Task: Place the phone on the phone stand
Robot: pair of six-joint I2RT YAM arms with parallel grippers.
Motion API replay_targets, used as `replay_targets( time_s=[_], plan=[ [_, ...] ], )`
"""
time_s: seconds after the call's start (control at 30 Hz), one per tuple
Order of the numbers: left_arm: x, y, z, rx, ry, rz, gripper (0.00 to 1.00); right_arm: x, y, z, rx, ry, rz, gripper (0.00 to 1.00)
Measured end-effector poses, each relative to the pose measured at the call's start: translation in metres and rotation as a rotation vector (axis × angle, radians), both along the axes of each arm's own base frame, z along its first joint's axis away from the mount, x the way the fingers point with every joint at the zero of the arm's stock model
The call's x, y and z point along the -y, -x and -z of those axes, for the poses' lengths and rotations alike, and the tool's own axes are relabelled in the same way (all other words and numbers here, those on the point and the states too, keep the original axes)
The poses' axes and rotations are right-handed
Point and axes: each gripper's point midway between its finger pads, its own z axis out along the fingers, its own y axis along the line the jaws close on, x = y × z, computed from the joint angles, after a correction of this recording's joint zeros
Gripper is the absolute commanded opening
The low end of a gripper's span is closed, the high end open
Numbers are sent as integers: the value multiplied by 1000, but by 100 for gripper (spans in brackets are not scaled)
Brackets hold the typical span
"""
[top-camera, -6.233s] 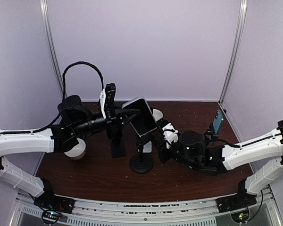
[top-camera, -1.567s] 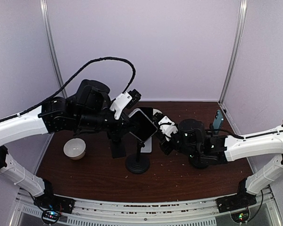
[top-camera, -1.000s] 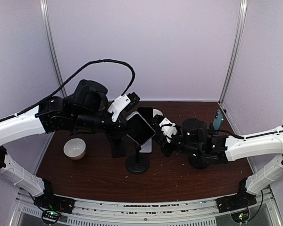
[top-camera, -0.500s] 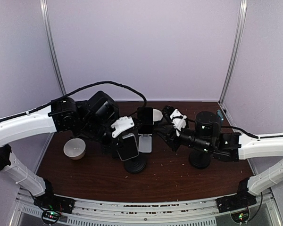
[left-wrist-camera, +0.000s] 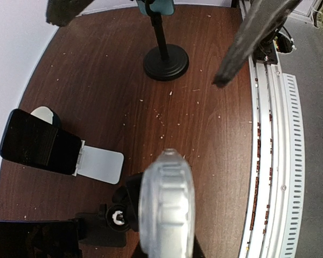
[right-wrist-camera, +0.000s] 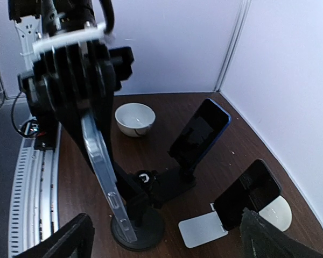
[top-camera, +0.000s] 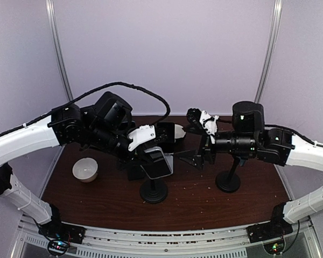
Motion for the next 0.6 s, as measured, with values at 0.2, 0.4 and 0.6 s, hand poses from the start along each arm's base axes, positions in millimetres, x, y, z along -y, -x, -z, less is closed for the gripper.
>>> replay_targets(
  time_s=[0.2, 0.4, 0.6],
  plan=[
    [-1, 0, -7, -20, 28, 19, 0, -13, 3, -10, -6, 56, -158, 88],
    [-5, -9, -11, -48, 60, 10, 0, -39, 13, 27, -111, 131, -331, 61],
    [-3, -6, -15, -60, 102, 22, 0, -58, 20, 39, -175, 94, -423, 32]
  ],
)
